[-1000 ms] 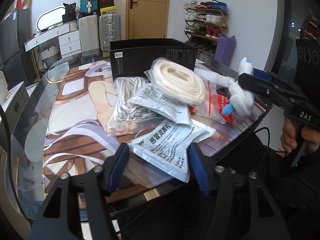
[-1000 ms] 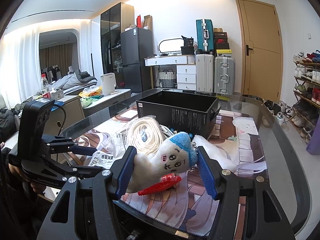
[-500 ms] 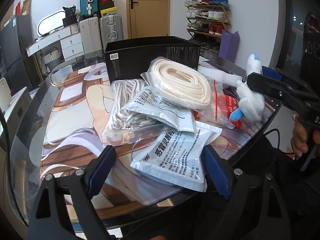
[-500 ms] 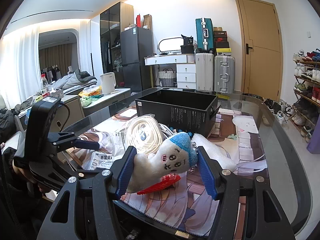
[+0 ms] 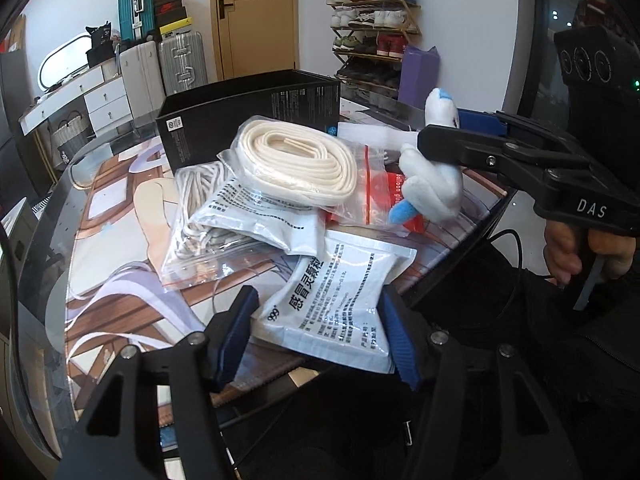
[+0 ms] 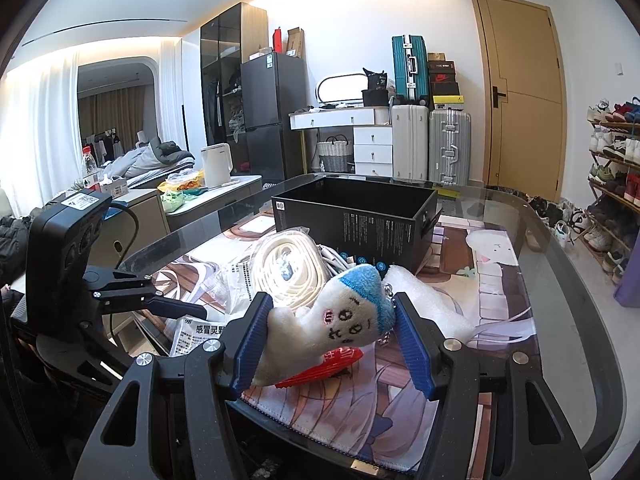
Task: Organize soft objects
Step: 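Grasp the white printed packet with the left gripper and lift it, then carry the packet with the left gripper into the black box while the right drops the doll in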
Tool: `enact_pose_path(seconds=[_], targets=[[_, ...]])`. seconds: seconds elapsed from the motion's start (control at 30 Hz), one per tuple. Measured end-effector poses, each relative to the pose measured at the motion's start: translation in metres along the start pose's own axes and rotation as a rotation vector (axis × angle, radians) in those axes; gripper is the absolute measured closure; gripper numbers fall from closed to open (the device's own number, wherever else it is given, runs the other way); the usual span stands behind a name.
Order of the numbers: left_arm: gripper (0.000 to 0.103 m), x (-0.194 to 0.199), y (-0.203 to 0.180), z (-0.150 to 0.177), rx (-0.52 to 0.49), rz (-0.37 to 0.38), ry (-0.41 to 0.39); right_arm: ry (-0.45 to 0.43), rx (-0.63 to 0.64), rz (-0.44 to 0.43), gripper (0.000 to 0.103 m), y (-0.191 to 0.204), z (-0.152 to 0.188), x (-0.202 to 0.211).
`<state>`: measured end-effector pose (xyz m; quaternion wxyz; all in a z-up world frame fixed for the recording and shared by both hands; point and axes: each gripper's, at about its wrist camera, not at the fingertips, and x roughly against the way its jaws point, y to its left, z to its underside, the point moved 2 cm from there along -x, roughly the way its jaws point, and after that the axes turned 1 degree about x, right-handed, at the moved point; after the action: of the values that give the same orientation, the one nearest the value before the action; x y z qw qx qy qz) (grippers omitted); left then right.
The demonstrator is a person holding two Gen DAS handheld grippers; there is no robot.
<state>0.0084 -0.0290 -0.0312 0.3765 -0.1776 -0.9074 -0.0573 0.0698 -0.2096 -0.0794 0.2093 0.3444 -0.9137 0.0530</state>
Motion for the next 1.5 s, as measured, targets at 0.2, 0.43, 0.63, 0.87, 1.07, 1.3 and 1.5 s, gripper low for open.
enact_pose_path(seconds=[0.2,0.43,0.63,0.87,1.07,1.3,1.5], targets=[[0.05,0.001,0.001,0.0,-0.004,0.003,-0.011,0.002,-0.004,0.002,0.041,-0.003,0.0,-0.001],[0.06,0.007,0.009,0.004,0.016,0.032,-0.02,-0.004,-0.003,0.005,0.041,-0.001,0.0,0.001],[0.06,0.019,0.013,0.008,0.023,0.059,-0.045,-0.002,-0.006,0.003,0.041,-0.002,0.001,0.002],[0.06,0.039,0.023,0.004,0.05,0.079,-0.108,-0.018,-0.011,0.009,0.041,-0.004,-0.003,0.008],[0.06,0.053,0.039,-0.001,0.124,0.076,-0.187,-0.023,-0.014,0.029,0.041,-0.008,-0.008,0.011],[0.06,0.062,0.041,-0.009,0.143,0.024,-0.238,-0.035,-0.013,0.061,0.041,-0.014,-0.021,0.012],[0.059,0.07,0.047,-0.026,0.189,-0.054,-0.286,-0.039,-0.014,0.07,0.041,-0.018,-0.034,0.009]])
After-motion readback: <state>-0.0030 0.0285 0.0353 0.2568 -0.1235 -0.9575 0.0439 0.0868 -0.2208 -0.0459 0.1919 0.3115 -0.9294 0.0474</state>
